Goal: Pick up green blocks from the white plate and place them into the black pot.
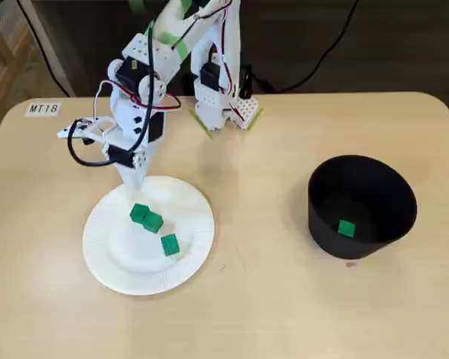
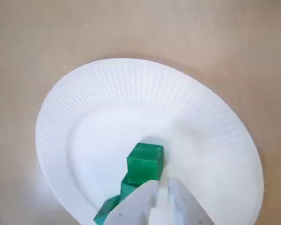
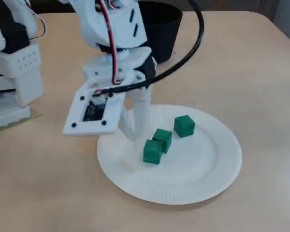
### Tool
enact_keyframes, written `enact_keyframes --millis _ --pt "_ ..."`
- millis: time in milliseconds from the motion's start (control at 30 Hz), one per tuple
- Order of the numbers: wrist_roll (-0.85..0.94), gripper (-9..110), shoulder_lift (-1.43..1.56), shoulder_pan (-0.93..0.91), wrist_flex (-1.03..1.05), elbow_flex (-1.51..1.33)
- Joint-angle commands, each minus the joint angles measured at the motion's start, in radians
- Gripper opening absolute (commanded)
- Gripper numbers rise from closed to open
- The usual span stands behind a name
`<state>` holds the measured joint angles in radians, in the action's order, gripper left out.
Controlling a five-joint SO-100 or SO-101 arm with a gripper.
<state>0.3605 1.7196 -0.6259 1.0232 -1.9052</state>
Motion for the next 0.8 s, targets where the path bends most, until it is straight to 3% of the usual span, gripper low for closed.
enact_keyframes --millis 0,267,767 --pt "0.02 20 -0.002 0.011 0.014 0.054" --pt "-0.008 29 -0.078 0.06 0.097 0.095" --pt "-0.008 28 -0.232 0.061 0.078 0.187"
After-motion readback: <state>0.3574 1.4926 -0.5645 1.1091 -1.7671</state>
